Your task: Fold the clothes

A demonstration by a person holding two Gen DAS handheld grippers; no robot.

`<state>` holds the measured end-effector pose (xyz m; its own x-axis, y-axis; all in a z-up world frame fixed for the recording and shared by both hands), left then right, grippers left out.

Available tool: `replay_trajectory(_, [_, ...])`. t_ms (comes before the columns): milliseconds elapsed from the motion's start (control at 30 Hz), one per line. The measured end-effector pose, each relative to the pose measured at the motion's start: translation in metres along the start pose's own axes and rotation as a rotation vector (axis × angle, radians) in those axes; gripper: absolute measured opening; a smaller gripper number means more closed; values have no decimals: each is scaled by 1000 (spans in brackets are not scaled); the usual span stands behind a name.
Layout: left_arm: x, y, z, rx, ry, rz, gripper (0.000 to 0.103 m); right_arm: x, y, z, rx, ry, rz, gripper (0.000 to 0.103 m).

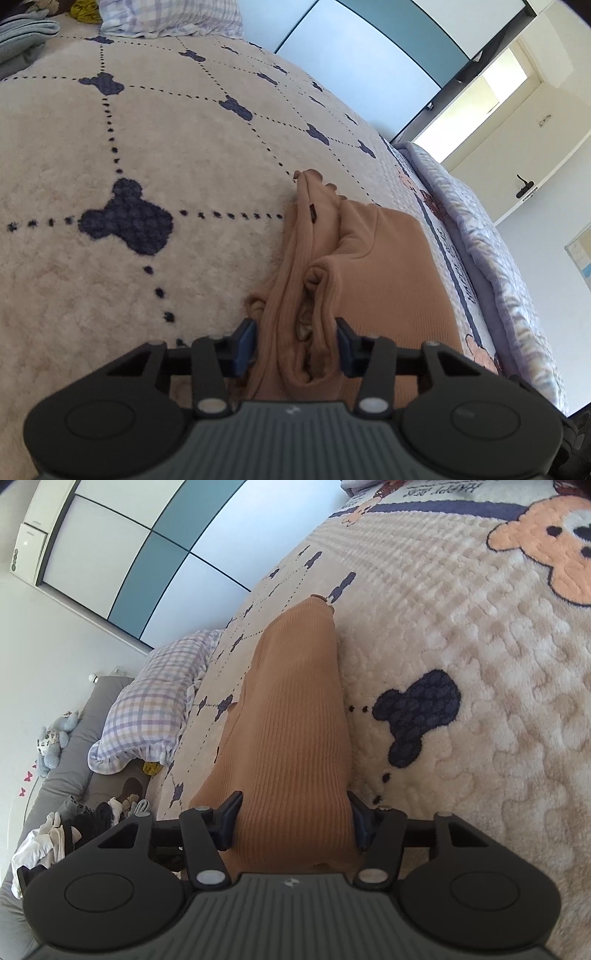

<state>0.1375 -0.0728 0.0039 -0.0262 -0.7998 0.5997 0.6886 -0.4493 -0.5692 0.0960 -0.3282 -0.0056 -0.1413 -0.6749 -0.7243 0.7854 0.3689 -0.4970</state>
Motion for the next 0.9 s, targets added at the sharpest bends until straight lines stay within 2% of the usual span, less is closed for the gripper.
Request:
replay_trajectory(200, [-4,-4,4,6,-82,-47,29,-24,-9,2,48,-156,-44,51])
replay_trajectory(400, [3,-13,1,2,-142,-101,26,-46,-25,5,109,-325,-77,49])
replay_trajectory(567, [21,-31,-13,20,-154,-168,26,-57,-60,11,177,-403,-76,48])
replay_trajectory(633, [34,-37,-21,26,-167,-200,26,-61,-78,14,211,-423,-74,47])
replay_trajectory(700, [57,-45,-30,44,-133,-219,25,-61,-99,19,249,-447,-76,47])
replay_trajectory(800, [103,-55,-47,86,-56,-263,25,-55,-139,32,327,-477,-81,47])
replay_trajectory(900, [153,-55,-71,103,-34,-348,25,-37,-185,50,416,-476,-88,47])
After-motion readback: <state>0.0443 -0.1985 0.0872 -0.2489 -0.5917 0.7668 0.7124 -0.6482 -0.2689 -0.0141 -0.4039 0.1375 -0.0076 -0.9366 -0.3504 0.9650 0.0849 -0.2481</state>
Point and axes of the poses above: each gripper's, at about its wrist camera, not at the fingertips, and y roughly the way its jaws point, x to its right, z to its top, the point moved 3 cm from there along y, roughly the way its jaws point, and after that the axes turned 3 degrees about -z, right-handed, at the moved point
